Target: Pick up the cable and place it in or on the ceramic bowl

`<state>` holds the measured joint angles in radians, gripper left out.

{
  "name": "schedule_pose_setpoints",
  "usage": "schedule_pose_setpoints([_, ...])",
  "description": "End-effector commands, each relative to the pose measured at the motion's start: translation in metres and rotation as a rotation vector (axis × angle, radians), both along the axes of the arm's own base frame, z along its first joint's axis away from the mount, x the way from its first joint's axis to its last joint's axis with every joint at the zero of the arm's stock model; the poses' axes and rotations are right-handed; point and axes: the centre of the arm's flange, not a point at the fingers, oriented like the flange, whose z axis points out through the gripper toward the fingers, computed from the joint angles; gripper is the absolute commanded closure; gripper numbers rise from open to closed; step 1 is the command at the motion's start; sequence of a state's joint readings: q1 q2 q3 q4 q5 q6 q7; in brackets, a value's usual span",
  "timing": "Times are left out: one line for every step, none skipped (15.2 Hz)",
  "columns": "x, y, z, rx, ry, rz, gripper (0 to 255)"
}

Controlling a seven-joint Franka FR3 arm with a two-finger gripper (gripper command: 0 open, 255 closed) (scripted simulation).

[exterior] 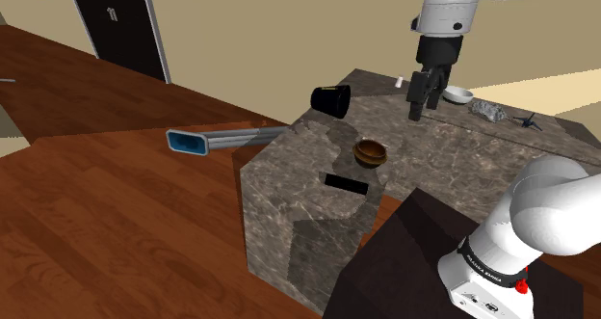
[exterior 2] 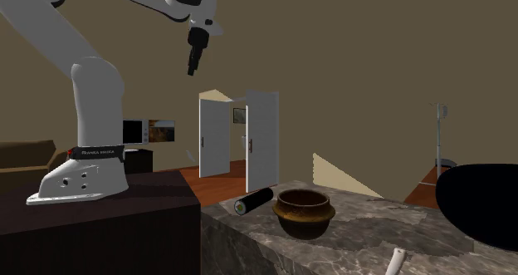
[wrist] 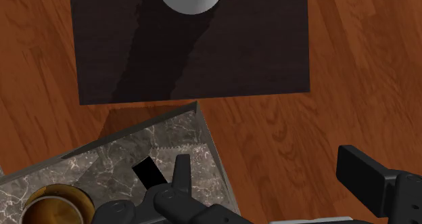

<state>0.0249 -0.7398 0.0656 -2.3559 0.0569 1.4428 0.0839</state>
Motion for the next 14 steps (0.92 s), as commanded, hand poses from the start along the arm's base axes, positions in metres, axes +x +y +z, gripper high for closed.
schedule_pose_setpoints([0.0,0.0,0.0,0.0,0.0,0.0,0])
schedule_pose_setpoints([0.003,-0.005,-0.011,0.002,-0.003,0.012,0])
schedule_pose_setpoints([0.006,-0.011,-0.023,0.004,-0.007,0.024,0])
schedule_pose_setpoints([0.009,-0.016,-0.034,0.006,-0.01,0.036,0])
schedule_pose_setpoints([0.013,-0.021,-0.046,0.008,-0.013,0.048,0])
schedule_pose_setpoints([0.016,-0.027,-0.057,0.01,-0.016,0.06,0])
schedule_pose_setpoints([0.02,-0.032,-0.068,0.012,-0.02,0.072,0])
schedule_pose_setpoints([0.023,-0.037,-0.08,0.014,-0.023,0.084,0])
schedule_pose_setpoints([0.027,-0.042,-0.091,0.017,-0.026,0.096,0])
schedule_pose_setpoints([0.031,-0.047,-0.103,0.019,-0.029,0.108,0])
schedule_pose_setpoints([0.035,-0.052,-0.114,0.021,-0.033,0.12,0])
schedule_pose_setpoints([0.039,-0.057,-0.125,0.023,-0.036,0.132,0])
schedule_pose_setpoints([0.043,-0.061,-0.137,0.025,-0.039,0.144,0])
schedule_pose_setpoints([0.047,-0.066,-0.148,0.027,-0.042,0.156,0])
